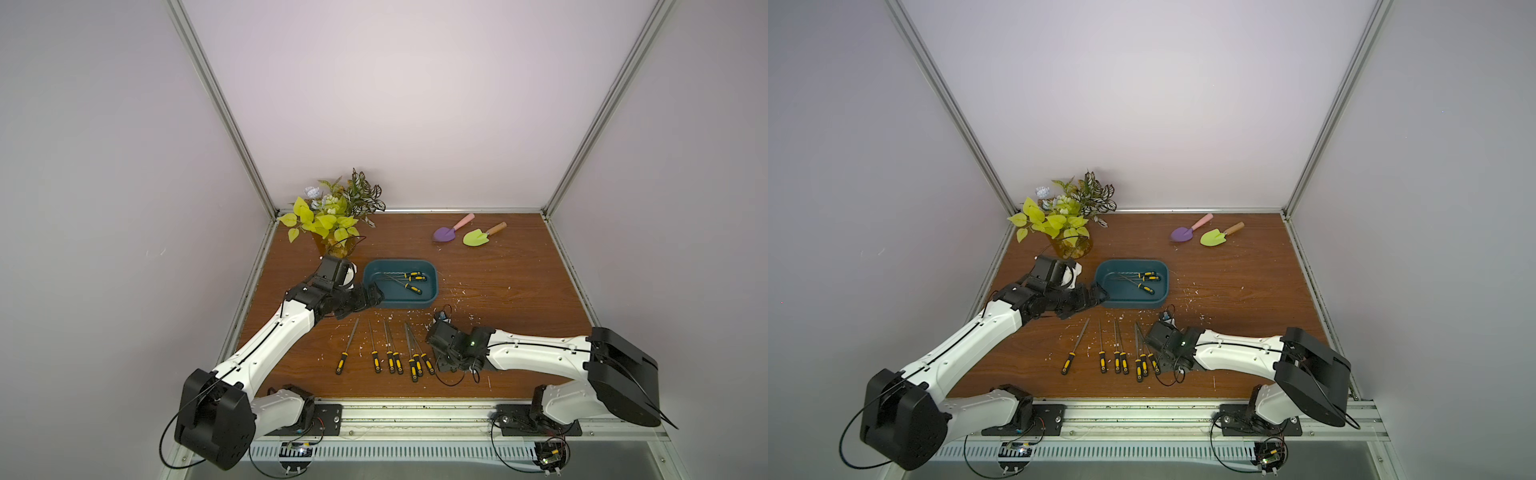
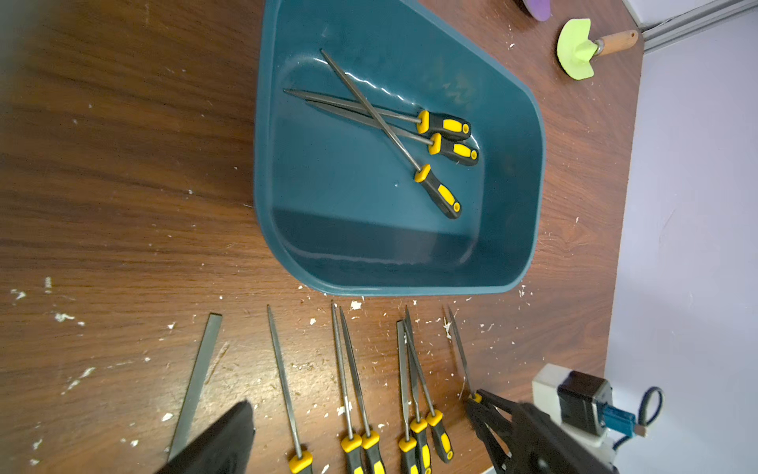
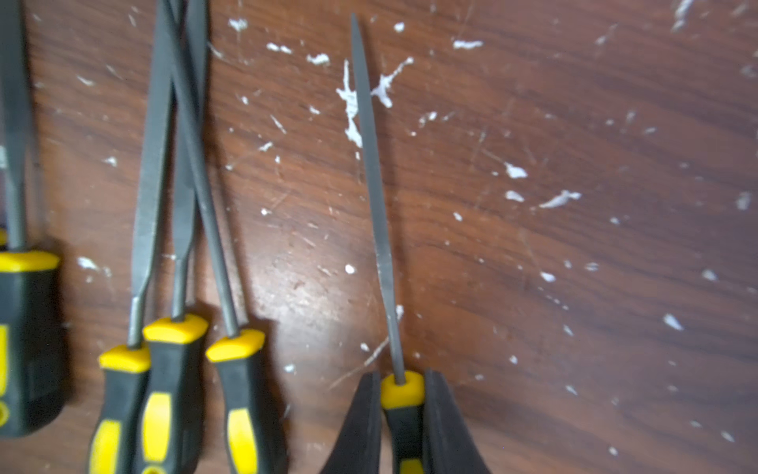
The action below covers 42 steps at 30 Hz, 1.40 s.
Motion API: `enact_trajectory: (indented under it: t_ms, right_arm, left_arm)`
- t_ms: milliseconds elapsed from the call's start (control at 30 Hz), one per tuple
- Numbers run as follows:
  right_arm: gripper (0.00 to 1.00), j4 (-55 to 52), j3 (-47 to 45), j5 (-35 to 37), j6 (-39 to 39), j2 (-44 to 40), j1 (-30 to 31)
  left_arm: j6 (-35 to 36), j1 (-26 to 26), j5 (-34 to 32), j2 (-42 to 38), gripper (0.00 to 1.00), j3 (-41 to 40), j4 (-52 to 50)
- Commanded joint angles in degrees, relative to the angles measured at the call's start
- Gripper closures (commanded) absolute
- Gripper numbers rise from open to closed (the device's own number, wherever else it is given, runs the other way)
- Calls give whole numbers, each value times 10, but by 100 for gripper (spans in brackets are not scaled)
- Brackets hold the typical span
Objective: Put the file tool into the storage box
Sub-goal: Pick up the file tool from the center of the board, then place the file tool in the storage box.
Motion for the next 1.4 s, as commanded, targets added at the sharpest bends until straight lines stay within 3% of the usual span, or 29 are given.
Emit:
enact_trajectory:
  t_ms: [0,200,333,500,733,1000,1367]
  right_arm:
    - [88,-22,26,30,-13,-55,-27]
    - [88,0,62,5,-92,-121,-104]
    - [88,-5,120,-23,-156,-111,-143]
    - [91,-8,207,-62,-228,-41,-165]
    - [92,52,207,-118,-278,6,-165]
    - [94,10,347,-123,-421,154,-172]
    - [98,-46,485,-125,-619,310,-194]
  left_arm:
    - [0,-6,-10,-11,0,29,-3]
    - [8,-6,-17,5,0,58,-4]
    - [11,-5,-34,11,0,72,-4]
    - [21,-3,-51,22,0,93,-4]
    - [21,2,-55,29,0,91,-4]
    - [16,51,-37,15,0,73,-5]
    - [-1,54,-42,4,0,69,-15]
